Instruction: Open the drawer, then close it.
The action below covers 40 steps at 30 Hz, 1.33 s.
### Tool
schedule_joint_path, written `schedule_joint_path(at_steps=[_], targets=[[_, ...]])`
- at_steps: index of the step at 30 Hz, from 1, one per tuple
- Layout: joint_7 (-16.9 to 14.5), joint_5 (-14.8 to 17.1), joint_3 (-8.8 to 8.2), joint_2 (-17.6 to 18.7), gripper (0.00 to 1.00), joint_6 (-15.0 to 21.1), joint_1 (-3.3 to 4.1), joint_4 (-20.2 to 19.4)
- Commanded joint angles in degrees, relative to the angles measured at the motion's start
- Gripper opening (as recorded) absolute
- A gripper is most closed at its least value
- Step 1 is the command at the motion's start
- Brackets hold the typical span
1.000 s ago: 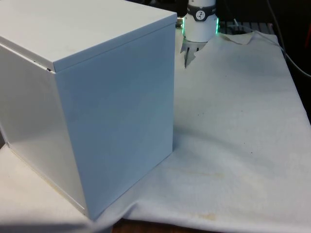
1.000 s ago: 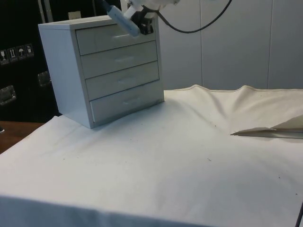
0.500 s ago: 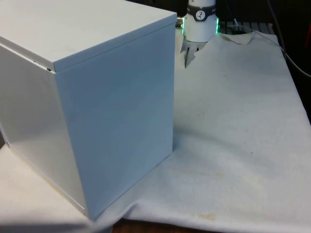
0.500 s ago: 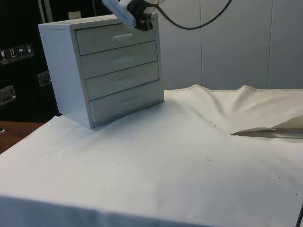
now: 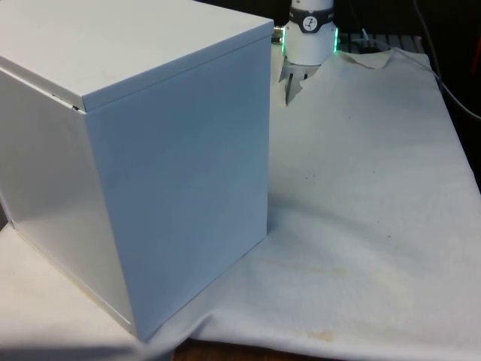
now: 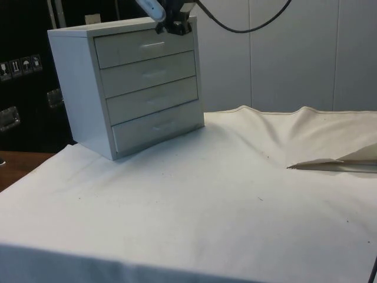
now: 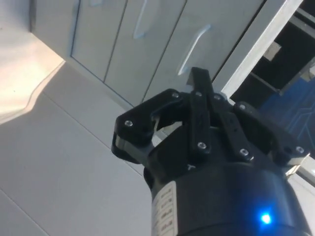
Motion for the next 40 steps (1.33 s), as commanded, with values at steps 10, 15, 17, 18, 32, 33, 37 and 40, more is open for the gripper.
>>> schedule_joint_path(at_steps=[10,15,17,18,32,33,37,40], targets=[[-5.73,4.70,1.20,-1.09,0.00,0.46,0.34,-1.26],[-6.65,5.50,1.49,-1.15,0.00,0.69,0.29,-1.32],[-6.36,5.39,1.55,-1.09,0.00,0.69,0.29,-1.26],[-6.36,5.39,1.55,-1.09,0.00,0.69,0.29,-1.26],[-5.44,4.98,1.60,-0.86,0.47,0.63,0.23,-1.20],[-5.39,4.98,1.60,-0.86,0.57,0.63,0.23,-1.20],[-5.33,4.98,1.60,-0.86,0.80,0.63,0.23,-1.20],[-5.39,4.98,1.55,-0.80,0.90,0.63,0.17,-1.15]])
